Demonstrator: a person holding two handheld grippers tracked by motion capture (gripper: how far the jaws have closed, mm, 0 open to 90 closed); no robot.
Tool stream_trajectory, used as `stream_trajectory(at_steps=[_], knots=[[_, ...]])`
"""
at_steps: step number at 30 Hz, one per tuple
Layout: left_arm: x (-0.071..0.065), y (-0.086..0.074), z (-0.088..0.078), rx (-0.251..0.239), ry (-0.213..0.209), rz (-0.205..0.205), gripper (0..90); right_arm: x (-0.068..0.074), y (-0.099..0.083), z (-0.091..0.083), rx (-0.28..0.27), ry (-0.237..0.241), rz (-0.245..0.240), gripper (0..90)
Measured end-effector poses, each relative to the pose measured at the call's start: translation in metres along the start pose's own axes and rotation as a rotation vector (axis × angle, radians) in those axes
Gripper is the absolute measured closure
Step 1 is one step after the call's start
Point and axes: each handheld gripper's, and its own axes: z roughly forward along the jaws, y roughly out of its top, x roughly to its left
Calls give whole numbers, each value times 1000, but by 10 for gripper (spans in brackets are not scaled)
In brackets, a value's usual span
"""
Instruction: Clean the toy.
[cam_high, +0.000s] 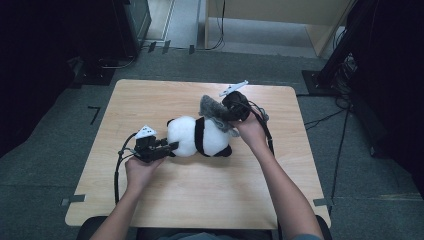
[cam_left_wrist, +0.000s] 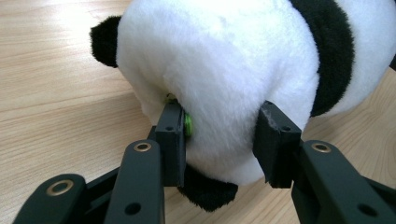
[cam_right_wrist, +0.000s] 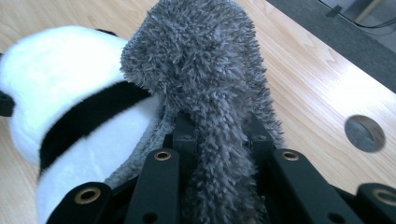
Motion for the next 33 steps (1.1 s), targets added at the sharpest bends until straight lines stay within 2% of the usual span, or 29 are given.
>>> stream_trajectory(at_steps=[3, 5, 8, 14, 18, 26, 29, 33], knots=[[0, 0, 0, 1, 0, 3, 579, -3, -1, -1, 3, 3, 16, 734], [1, 0, 0, 3, -3, 4, 578, 0, 1, -3, -5, 3, 11, 739], [2, 0, -1, 3, -12, -12, 576, 6, 9, -8, -18, 18, -5, 741], [1, 1, -1, -3, -6, -3, 576, 28, 32, -8, -44, 78, -49, 740], [1, 1, -1, -5, -6, 2, 575, 48, 48, 3, -47, 112, -71, 739], [0, 1, -1, -5, -3, 7, 573, 86, 72, 35, -38, 171, -131, 736], [0, 0, -2, -2, -5, 9, 562, 95, 74, 49, -20, 187, -132, 735], [1, 0, -2, 2, -9, 11, 528, 100, 71, 65, 19, 195, -137, 734]])
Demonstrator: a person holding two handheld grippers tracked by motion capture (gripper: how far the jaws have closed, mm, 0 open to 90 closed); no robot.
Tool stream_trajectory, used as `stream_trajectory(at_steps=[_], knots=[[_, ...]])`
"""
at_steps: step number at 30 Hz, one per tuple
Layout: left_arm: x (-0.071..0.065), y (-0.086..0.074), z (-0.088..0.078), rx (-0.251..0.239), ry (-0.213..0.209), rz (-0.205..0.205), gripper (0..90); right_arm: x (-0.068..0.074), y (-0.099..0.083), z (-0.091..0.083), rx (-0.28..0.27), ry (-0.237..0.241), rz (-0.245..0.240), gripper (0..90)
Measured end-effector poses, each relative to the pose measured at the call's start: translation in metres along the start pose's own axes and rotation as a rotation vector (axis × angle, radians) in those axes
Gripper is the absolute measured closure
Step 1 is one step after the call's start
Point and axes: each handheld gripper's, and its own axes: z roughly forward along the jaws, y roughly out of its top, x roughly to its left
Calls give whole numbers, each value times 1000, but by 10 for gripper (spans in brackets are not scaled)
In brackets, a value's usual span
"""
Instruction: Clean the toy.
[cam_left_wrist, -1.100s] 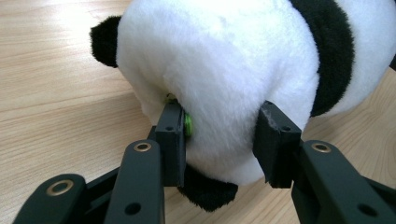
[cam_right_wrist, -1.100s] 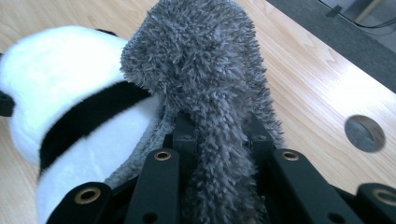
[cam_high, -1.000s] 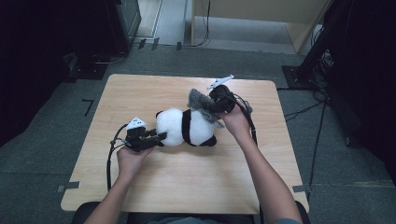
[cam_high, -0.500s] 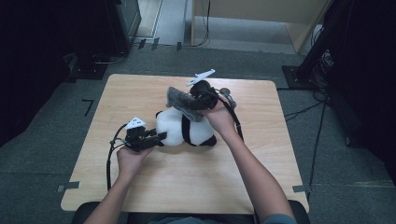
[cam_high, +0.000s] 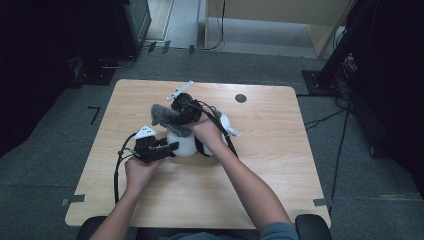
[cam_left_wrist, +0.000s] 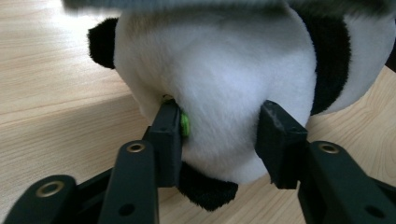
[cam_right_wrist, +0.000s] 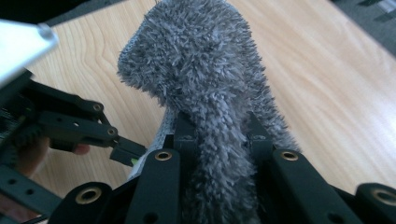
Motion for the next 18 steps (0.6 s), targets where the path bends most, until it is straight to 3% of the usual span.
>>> stream_trajectory(at_steps=[6, 18], knots=[[2, -1, 1, -5, -6, -3, 446, -2, -4, 4, 12, -2, 8, 730], [4, -1, 1, -5, -15, 0, 415, -19, -15, -25, 29, -69, 4, 729]])
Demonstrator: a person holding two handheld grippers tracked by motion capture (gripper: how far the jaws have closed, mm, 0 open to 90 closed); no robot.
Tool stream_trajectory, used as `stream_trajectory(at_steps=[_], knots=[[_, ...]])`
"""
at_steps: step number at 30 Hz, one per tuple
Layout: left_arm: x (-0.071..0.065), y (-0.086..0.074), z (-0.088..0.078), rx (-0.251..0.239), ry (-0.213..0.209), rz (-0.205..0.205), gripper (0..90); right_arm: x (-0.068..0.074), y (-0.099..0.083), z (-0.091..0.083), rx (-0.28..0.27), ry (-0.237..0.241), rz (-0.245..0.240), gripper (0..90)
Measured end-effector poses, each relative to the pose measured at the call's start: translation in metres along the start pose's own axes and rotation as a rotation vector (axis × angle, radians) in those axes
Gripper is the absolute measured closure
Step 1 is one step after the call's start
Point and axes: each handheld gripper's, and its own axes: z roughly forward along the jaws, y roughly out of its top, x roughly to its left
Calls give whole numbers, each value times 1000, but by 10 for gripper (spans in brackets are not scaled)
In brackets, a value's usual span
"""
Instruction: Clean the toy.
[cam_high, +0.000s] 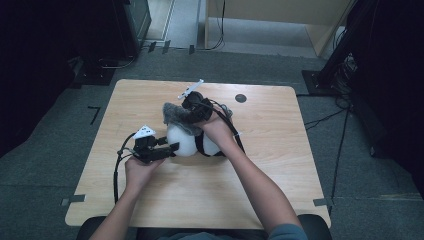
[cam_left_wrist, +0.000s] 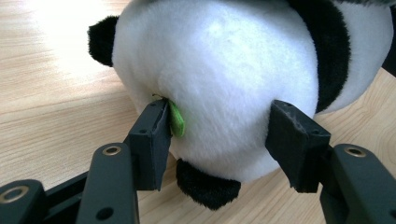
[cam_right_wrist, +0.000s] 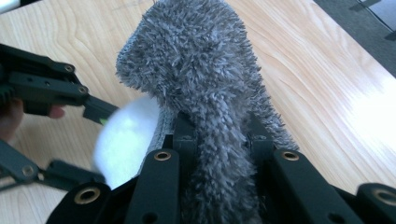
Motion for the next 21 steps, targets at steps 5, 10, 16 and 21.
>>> stream_trajectory(at_steps=[5, 10, 16, 21], knots=[[0, 0, 0, -2, 2, 2, 413, -12, -10, -14, -10, -23, 25, 728], [0, 0, 0, -2, 0, 2, 408, -25, -20, -28, -13, -49, 49, 725], [3, -1, 1, -2, -16, -2, 383, -40, -32, -45, -8, -96, 55, 722], [4, -2, 1, 0, -20, -1, 372, -53, -48, -55, -6, -119, 97, 722]])
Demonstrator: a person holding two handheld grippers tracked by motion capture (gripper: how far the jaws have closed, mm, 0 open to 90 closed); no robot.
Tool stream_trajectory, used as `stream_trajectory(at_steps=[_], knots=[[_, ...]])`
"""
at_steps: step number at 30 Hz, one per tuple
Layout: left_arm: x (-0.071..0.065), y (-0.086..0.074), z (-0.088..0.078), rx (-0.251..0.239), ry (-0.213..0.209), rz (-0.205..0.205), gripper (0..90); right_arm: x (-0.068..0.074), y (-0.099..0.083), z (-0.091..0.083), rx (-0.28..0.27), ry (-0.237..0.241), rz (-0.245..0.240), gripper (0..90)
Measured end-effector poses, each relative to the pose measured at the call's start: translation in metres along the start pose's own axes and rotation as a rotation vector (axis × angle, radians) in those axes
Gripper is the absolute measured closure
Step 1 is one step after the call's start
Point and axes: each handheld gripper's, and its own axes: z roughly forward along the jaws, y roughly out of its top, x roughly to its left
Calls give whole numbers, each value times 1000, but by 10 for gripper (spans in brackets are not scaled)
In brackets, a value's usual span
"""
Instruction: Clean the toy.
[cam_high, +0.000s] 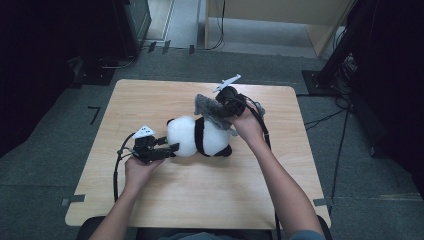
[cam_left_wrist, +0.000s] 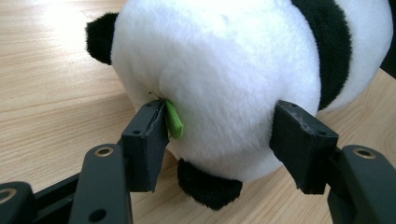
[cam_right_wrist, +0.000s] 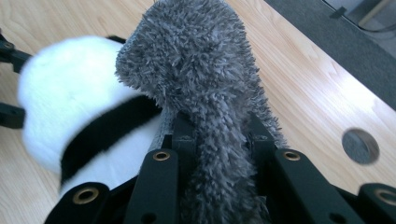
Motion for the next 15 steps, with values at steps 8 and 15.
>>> stream_trajectory(at_steps=[8, 15], knots=[[1, 0, 1, -5, -14, 6, 354, -16, -24, -6, -15, -3, 56, 723], [1, -1, 1, -3, -9, 15, 308, -8, -18, -20, -70, 29, 52, 727]])
